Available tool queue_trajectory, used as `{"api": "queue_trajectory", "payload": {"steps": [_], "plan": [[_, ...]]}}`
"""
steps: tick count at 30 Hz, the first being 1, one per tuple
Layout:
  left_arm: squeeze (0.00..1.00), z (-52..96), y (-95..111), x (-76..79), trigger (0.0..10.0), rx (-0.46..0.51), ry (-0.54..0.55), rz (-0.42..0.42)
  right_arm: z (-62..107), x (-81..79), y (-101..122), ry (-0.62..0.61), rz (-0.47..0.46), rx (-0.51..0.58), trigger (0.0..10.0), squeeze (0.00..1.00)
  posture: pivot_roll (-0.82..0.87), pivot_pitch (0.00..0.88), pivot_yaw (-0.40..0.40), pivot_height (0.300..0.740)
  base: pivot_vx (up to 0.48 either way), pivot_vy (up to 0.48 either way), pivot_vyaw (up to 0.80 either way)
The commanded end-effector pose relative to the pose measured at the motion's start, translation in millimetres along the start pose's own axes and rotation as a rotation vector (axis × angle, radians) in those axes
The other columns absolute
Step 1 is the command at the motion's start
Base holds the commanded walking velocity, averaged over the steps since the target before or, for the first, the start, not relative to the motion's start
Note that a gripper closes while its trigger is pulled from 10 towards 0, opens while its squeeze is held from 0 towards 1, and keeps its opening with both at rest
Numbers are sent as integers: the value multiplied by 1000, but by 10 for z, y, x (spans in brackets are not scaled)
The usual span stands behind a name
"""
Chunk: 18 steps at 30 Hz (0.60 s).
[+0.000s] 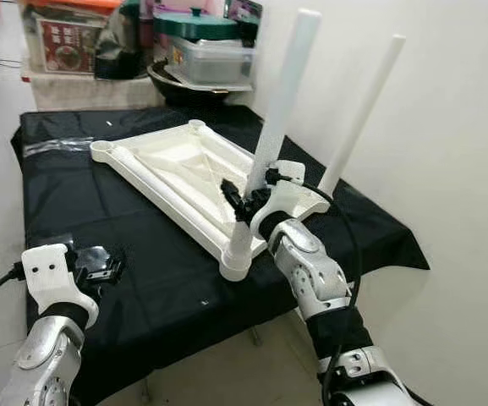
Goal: Building children table
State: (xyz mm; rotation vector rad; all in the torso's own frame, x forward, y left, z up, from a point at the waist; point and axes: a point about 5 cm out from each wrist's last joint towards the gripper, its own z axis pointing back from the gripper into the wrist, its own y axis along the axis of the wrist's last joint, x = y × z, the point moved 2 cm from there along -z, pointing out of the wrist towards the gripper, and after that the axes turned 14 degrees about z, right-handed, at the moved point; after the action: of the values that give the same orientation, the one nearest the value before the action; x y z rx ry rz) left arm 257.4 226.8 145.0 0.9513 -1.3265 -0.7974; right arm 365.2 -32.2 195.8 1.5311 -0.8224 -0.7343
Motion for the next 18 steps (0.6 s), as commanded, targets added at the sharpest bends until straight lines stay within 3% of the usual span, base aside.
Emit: {"api": "queue_trajectory", "payload": {"steps": [1, 2, 3, 5, 6, 7, 8, 9, 10, 11, 12, 14, 15, 16, 18], "plan": [[0, -10, -10, 44, 10000, -2, -24, 11, -58, -264, 231, 239, -12, 93, 10000, 0, 216, 0, -174, 740, 0, 0, 0], [0, -10, -10, 44, 10000, -2, -24, 11, -58, -264, 231, 239, -12, 93, 10000, 0, 216, 0, -174, 740, 0, 0, 0], [0, -9, -8, 42, 10000, -1, -26, 14, 4, -352, 331, 409, 3, 142, 10000, 0, 215, 0, -174, 740, 0, 0, 0], [0, -9, -8, 42, 10000, -1, -26, 14, 4, -352, 331, 409, 3, 142, 10000, 0, 215, 0, -174, 740, 0, 0, 0], [0, -11, -6, 43, 10000, 0, -29, 18, 113, -453, 383, 596, 5, 166, 10000, 0, 217, 0, -176, 740, 0, 0, 0], [0, -11, -6, 43, 10000, 0, -29, 18, 113, -453, 383, 596, 5, 166, 10000, 0, 217, 0, -176, 740, 0, 0, 0], [0, -14, -3, 43, 10000, 0, -33, 22, 235, -558, 379, 753, 24, 176, 10000, 0, 220, 0, -177, 740, 0, 0, 0], [0, -14, -3, 43, 10000, 0, -33, 22, 235, -558, 379, 753, 24, 176, 10000, 0, 220, 0, -177, 740, 0, 0, 0], [0, -17, -3, 44, 10000, 1, -35, 26, 300, -662, 281, 838, 62, 162, 6235, 0, 223, 0, -180, 740, 0, 0, 0], [0, -17, -3, 44, 10000, 1, -35, 26, 300, -662, 281, 838, 62, 162, 6235, 0, 223, 0, -180, 740, 0, 0, 0], [0, -17, -2, 45, 10000, 1, -35, 28, 285, -713, 151, 839, 91, 129, 0, 0, 225, 0, -181, 740, 0, 0, 0], [0, -15, -2, 50, 10000, 3, -33, 29, 68, -628, -32, 623, 142, 58, 0, 0, 232, 0, -184, 740, 0, 0, 0], [0, -15, -2, 50, 10000, 3, -33, 29, 68, -628, -32, 623, 142, 58, 0, 0, 232, 0, -184, 740, 0, 0, 0], [0, -5, 2, 48, 10000, 5, -33, 31, -193, -187, -228, 133, 131, -130, 0, 0, 224, 0, -182, 740, 0, 0, 0], [0, -5, 2, 48, 10000, 5, -33, 31, -193, -187, -228, 133, 131, -130, 0, 0, 224, 0, -182, 740, 0, 0, 0]]}}
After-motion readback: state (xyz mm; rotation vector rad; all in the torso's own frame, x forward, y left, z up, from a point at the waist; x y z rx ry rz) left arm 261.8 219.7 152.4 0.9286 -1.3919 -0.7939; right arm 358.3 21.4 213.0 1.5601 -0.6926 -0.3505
